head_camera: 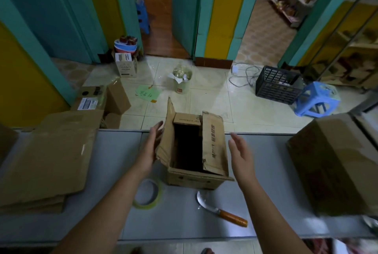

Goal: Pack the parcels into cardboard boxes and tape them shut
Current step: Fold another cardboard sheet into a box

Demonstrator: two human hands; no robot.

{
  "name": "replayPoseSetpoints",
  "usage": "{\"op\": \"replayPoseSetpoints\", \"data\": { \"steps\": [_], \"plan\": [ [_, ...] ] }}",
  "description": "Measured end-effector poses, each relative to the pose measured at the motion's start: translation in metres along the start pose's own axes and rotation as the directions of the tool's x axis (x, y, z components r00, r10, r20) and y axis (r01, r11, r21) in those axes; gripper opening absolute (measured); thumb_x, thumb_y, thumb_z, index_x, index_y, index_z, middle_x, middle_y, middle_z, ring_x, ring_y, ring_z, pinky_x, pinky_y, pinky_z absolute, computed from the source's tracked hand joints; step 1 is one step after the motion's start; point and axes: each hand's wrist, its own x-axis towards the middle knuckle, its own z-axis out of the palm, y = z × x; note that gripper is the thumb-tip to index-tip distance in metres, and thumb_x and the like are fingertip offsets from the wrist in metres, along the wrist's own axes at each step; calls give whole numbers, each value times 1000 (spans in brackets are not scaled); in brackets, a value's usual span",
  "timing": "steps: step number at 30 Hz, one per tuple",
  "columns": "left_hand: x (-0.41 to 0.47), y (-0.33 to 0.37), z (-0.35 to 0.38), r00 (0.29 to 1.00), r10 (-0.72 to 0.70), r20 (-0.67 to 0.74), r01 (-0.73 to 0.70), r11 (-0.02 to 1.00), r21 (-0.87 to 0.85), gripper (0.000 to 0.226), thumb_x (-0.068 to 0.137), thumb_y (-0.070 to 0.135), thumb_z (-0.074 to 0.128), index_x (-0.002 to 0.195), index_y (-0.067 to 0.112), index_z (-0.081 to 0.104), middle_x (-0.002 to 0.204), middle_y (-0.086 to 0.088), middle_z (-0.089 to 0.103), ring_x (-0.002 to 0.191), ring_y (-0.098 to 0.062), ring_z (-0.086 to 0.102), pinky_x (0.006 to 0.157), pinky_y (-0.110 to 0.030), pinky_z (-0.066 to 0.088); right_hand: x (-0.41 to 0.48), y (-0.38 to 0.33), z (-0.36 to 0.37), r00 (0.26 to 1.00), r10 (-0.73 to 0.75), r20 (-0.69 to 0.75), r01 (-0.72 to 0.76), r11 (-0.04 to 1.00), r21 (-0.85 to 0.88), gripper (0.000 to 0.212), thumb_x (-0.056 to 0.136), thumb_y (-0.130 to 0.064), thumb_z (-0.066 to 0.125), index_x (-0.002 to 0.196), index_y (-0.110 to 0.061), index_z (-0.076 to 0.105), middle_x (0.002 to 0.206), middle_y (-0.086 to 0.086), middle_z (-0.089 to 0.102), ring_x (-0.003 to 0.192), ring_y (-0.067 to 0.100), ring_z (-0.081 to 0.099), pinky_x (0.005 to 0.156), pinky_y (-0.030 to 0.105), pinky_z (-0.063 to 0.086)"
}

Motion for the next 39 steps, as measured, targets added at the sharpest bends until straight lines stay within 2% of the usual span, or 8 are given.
{"op": "replayPoseSetpoints", "data": {
  "steps": [4, 7, 11, 14, 21, 26, 32, 39],
  "plan": [
    [-13, 22, -2, 998, 55, -14, -54, 995, 89, 73, 86, 77, 63, 153, 56, 41, 162, 10, 45, 149, -13, 43, 122, -49, 35, -23, -62, -27, 882, -394, 257, 417, 908, -39, 45, 90, -54, 65, 129, -32, 64, 133, -12, 63, 130, 13, 56, 106, 30, 45],
    [-14, 20, -4, 996, 92, 9, -91, 959, 268, 84, 96, 25, 75, 158, 56, 27, 165, 6, 39, 150, -11, 39, 124, -45, 35, -37, -85, -39, 739, -246, 627, 441, 881, -173, 60, 73, -68, 79, 126, -44, 66, 131, -21, 60, 130, 3, 51, 108, 21, 42],
    [-10, 18, -5, 993, 117, -31, -98, 928, 360, 85, 98, -12, 49, 160, 43, 31, 155, 9, 51, 132, -3, 58, 110, -39, 52, -40, -86, -26, 693, -148, 706, 483, 822, -302, 61, 83, -73, 69, 138, -47, 57, 136, -28, 54, 133, -3, 45, 112, 35, 44],
    [-15, 20, -2, 992, 111, -64, -82, 934, 347, 83, 98, -15, 45, 163, 35, 30, 150, 10, 54, 122, 5, 62, 97, -24, 55, -26, -100, -5, 797, -203, 569, 429, 853, -297, 48, 90, -62, 68, 134, -43, 60, 135, -22, 57, 128, -3, 49, 110, 37, 46],
    [-18, 20, 1, 990, 133, -46, -107, 924, 367, 84, 98, -13, 45, 163, 37, 29, 160, 18, 40, 136, 13, 46, 106, -18, 48, 25, -95, 38, 893, 37, 449, 322, 643, -695, 105, 70, -50, 89, 155, -31, 30, 153, 8, 35, 143, 30, 30, 110, 52, 45],
    [-20, 23, 5, 992, 117, -51, -93, 935, 342, 81, 100, -11, 44, 161, 39, 28, 140, 35, 40, 96, 37, 48, 74, 2, 42, 20, -66, 44, 876, 48, 480, 395, 500, -771, 84, 87, -39, 71, 156, -46, 24, 160, 9, 33, 145, 38, 28, 110, 61, 41],
    [-20, 25, 7, 993, 109, -43, -85, 924, 373, 81, 100, -9, 47, 161, 42, 32, 135, 43, 46, 123, 24, 48, 102, -13, 45, 20, -64, 44, 841, 69, 537, 475, 380, -793, 60, 101, -51, 51, 157, -43, 33, 167, 4, 23, 149, 41, 21, 114, 63, 34],
    [-15, 22, 5, 993, 113, -10, -101, 918, 384, 82, 99, -6, 50, 161, 45, 32, 155, 27, 45, 141, 9, 42, 123, -37, 37, 11, -68, 17, 774, 37, 632, 425, 709, -562, 61, 98, -68, 47, 149, -35, 53, 157, -1, 44, 146, 24, 38, 119, 56, 35]
  ]
}}
